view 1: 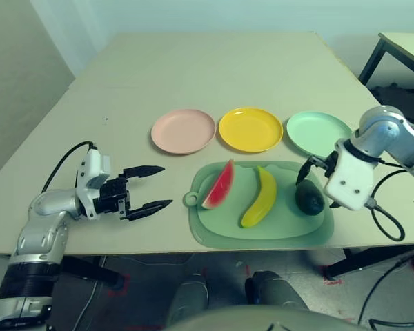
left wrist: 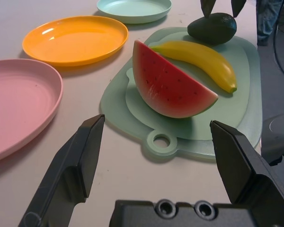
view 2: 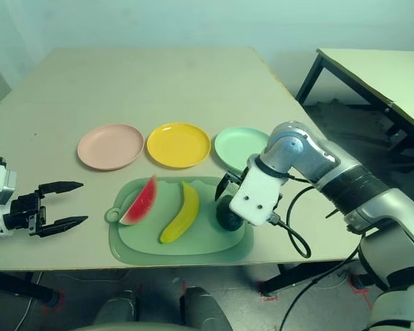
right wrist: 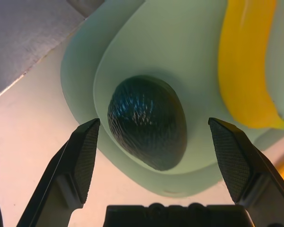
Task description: Place the fruits into color-matched plates.
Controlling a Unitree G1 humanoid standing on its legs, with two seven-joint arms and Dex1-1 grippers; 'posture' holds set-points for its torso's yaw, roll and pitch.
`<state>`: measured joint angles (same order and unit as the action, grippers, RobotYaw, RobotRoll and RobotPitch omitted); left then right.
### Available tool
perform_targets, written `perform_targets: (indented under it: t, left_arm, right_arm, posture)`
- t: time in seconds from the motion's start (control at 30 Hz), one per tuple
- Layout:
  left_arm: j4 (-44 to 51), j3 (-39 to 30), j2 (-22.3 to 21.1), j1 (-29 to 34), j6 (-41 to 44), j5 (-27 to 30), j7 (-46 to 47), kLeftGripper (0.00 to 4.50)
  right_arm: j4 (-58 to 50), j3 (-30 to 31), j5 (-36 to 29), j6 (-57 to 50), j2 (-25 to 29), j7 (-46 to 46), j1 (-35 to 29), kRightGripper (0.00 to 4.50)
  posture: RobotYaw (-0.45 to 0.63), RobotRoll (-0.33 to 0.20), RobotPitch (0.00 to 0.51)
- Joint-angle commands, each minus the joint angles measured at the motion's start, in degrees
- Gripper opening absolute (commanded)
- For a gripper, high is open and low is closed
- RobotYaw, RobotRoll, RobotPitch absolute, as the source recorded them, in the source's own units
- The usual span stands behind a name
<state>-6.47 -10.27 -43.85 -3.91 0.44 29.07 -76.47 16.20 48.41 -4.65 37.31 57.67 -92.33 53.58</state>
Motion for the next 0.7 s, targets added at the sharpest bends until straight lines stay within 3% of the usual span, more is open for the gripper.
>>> perform_targets:
  t: [0.03,0.37,0.43,0.53,0.7]
  left_arm:
    - [-0.36,0.42,-0.33,-0.87,0.05,-0.79,-0.24,4.5]
    - [-1.68,-0.13,-0.95,-1.85,-1.01,-1.25,-0.49,4.5]
    - [-1.39,-0.16,-1.0,-1.66,-1.09,-1.2,-0.52,4.5]
    - [-1.14,-0.2,-1.0,-1.42,-1.0,-1.06,-0.55,4.5]
    - [-1.12,-0.14,-1.06,-1.35,-1.12,-1.21,-0.59,4.5]
  right_arm:
    - [-0.19,-0.63,1.06,-0.34,-0.96,-0.17,-0.96,4.46]
    - [1.07,-1.13,4.39,-1.44,-3.52,-0.17,-2.91,4.47]
    - [1.33,-1.26,4.66,-1.92,-3.65,-0.17,-2.91,4.07]
    - [3.51,-1.13,4.97,-2.46,-4.35,-0.17,-1.41,3.01]
    - [8.76,-1.11,6.2,-0.16,-5.62,-0.17,1.32,2.84]
  posture:
    - [0.0,0.0,0.048]
    - [-0.01,0.0,0.048]
    - [-0.01,0.0,0.048]
    - [-0.02,0.0,0.05]
    - [-0.02,0.0,0.049]
